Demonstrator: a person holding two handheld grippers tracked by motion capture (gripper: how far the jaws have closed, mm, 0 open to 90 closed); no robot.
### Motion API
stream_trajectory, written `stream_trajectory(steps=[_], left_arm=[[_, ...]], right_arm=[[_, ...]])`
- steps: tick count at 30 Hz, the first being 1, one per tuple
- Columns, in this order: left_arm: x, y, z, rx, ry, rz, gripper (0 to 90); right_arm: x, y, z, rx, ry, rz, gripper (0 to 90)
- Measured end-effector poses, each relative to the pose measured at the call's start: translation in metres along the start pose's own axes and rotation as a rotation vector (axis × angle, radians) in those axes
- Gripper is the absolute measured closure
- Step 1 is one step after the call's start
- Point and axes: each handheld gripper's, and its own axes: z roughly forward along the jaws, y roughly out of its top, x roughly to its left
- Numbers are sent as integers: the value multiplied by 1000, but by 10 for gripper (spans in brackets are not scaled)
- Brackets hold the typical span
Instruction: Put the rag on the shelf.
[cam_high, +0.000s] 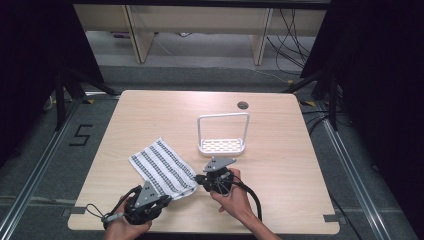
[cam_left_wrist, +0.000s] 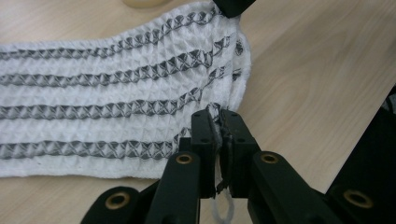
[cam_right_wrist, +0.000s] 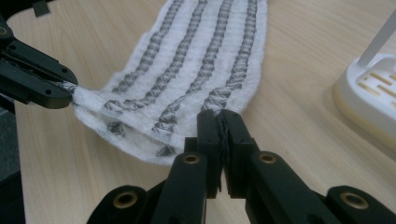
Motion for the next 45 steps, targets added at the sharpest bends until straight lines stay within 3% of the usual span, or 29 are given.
stream_trajectory(steps=[4, 9, 13, 16, 20, 23, 25, 26, 27, 28, 29, 31, 35, 45], left_arm=[[4, 8, -7, -12, -12, 19, 841], [5, 19, -12, -42, -23, 8, 841], [7, 35, -20, -49, -31, 32, 841], [9, 53, -30, -61, -38, 58, 842], [10, 79, -42, -92, -62, 73, 842], [11, 96, -49, -98, -61, 87, 842], [13, 109, -55, -113, -61, 90, 843], [14, 114, -57, -108, -61, 95, 843], [17, 124, -62, -118, -60, 103, 842], [17, 124, -62, -118, -60, 103, 843], [18, 132, -64, -144, -70, 88, 842], [19, 136, -67, -136, -79, 88, 842], [22, 157, -74, -180, -95, 67, 842], [18, 189, -74, -202, -108, 91, 842]], right_arm=[[-2, 6, -5, -31, 10, 0, 880], [-4, 17, -14, -63, 4, 7, 880], [-7, 30, -27, -100, 8, -6, 881], [-7, 40, -40, -124, 7, 6, 882], [-8, 58, -60, -153, 2, -14, 883], [-8, 69, -74, -157, 7, 10, 883], [-10, 78, -83, -186, -1, -26, 884], [-10, 85, -94, -195, -10, 2, 884], [-10, 88, -99, -201, -11, 5, 884], [-12, 91, -104, -209, -17, -4, 884], [-12, 93, -108, -215, -16, 7, 884], [-15, 95, -112, -231, -15, -13, 884], [-18, 99, -132, -246, -16, 3, 884], [-23, 102, -165, -293, -51, 20, 884]])
